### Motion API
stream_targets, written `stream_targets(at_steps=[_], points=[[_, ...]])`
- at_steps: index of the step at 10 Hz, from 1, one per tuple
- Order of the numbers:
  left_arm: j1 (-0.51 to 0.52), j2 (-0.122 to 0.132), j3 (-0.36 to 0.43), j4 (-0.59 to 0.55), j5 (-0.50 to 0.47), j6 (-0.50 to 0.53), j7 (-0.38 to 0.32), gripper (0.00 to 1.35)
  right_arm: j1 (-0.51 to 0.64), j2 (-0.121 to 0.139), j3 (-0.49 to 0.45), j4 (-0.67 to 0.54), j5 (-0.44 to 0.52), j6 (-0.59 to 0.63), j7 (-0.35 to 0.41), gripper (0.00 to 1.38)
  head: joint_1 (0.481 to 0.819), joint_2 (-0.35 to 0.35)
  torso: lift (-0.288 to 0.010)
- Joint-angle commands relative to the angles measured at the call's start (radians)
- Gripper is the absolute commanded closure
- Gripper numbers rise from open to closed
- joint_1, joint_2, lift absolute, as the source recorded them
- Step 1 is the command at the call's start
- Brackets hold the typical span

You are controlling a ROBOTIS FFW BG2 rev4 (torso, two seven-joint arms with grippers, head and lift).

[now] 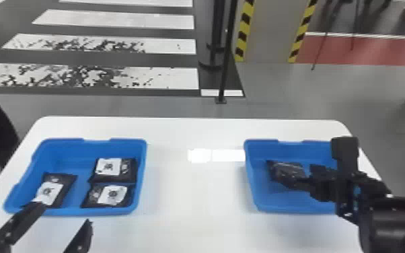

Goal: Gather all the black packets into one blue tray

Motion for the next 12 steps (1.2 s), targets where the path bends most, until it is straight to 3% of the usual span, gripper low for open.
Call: stream_targets(at_steps=[1, 4, 6, 7, 8, 9, 11, 12], points=[[-0.004, 0.003, -0.006, 0.002, 0.0, 0.004, -0.002, 0.22, -0.064, -0.022, 0.012, 0.08, 0.0, 0.021, 0.016, 0.13, 0.695, -0.076, -0.11], [-0.014, 0.003, -0.008, 0.009, 0.0, 0.012, -0.003, 0.22, -0.148, -0.034, 0.014, 0.218, -0.002, 0.068, 0.053, 0.18, 0.695, -0.09, -0.11], [-0.019, 0.003, -0.008, 0.014, 0.0, 0.014, -0.009, 0.22, -0.204, -0.047, 0.014, 0.333, -0.01, 0.068, 0.081, 0.62, 0.695, -0.092, -0.11], [-0.024, 0.003, -0.01, 0.016, 0.0, 0.014, -0.012, 0.23, -0.214, -0.048, 0.014, 0.348, -0.012, 0.073, 0.082, 0.69, 0.695, -0.092, -0.11], [-0.026, 0.003, -0.01, 0.019, 0.0, 0.017, -0.014, 0.23, -0.222, -0.05, 0.012, 0.348, -0.01, 0.075, 0.084, 0.96, 0.695, -0.096, -0.11], [-0.029, 0.003, -0.012, 0.024, 0.0, 0.017, -0.016, 0.23, -0.219, -0.048, 0.006, 0.338, -0.01, 0.073, 0.084, 1.08, 0.695, -0.099, -0.11], [-0.031, 0.003, -0.01, 0.024, -0.004, 0.017, -0.023, 0.23, -0.192, -0.047, -0.002, 0.292, 0.014, 0.046, 0.084, 1.09, 0.695, -0.103, -0.11], [-0.041, 0.003, -0.01, 0.024, -0.012, 0.021, -0.032, 0.23, -0.143, -0.037, -0.026, 0.213, 0.032, 0.046, 0.082, 1.1, 0.695, -0.107, -0.11]])
